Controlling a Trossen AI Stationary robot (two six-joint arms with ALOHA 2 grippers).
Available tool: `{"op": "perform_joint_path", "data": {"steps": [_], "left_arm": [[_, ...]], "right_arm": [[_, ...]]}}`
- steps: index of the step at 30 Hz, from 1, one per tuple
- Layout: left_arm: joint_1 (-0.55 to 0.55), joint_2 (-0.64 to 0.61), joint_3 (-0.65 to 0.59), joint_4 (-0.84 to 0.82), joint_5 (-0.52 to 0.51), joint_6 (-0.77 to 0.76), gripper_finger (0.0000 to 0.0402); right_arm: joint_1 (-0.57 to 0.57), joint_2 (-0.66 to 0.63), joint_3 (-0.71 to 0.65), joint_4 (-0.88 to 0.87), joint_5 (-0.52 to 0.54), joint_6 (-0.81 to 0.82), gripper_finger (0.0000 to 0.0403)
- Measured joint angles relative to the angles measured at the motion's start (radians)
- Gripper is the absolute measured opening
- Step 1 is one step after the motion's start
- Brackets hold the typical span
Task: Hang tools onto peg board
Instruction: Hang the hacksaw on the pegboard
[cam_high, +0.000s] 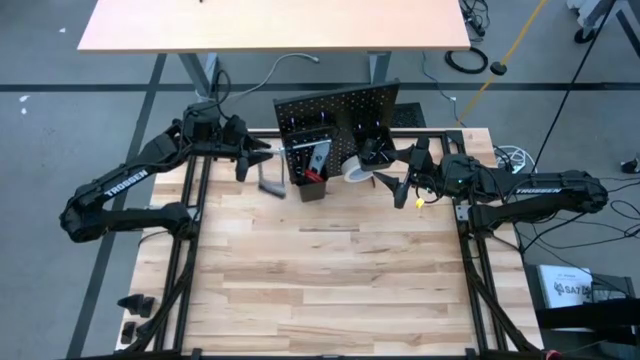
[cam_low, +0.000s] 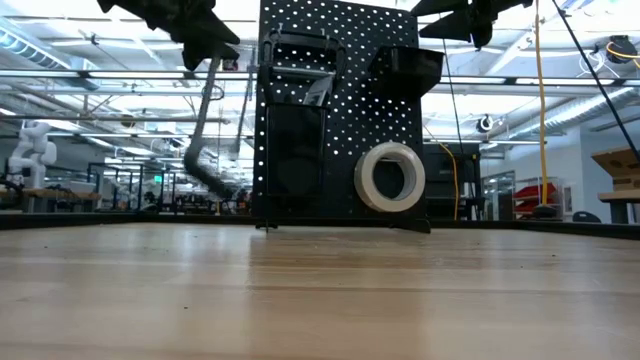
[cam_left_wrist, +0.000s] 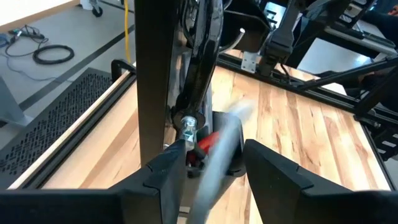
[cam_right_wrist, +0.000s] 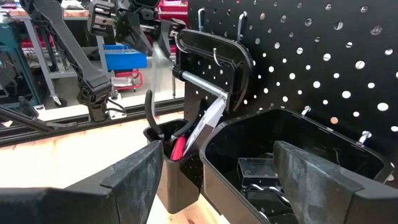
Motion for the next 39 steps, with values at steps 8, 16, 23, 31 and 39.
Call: {"op": "perform_joint_path", "data": {"steps": [8,16,23,31,39], "left_arm": [[0.000,0.000,0.000,0.000,0.002,0.000,0.0166],[0.000,0.000,0.000,-0.032,0.006,0.000,0.0166],[-0.008,0.000,0.000,-0.148,0.006,0.006,0.0166],[-0.077,0.032,-0.044,-0.343,-0.190,0.032,0.0166],[-0.084,0.204,-0.044,-0.452,-0.295,0.093,0.0166]], "right_arm": [[0.000,0.000,0.000,0.000,0.000,0.000,0.0297],[0.000,0.000,0.000,0.000,-0.004,0.000,0.0297],[0.000,0.000,0.000,0.000,-0.004,0.000,0.0297],[0.000,0.000,0.000,0.005,-0.003,0.003,0.0297],[0.000,0.011,0.000,0.005,-0.003,0.014,0.0297]]}}
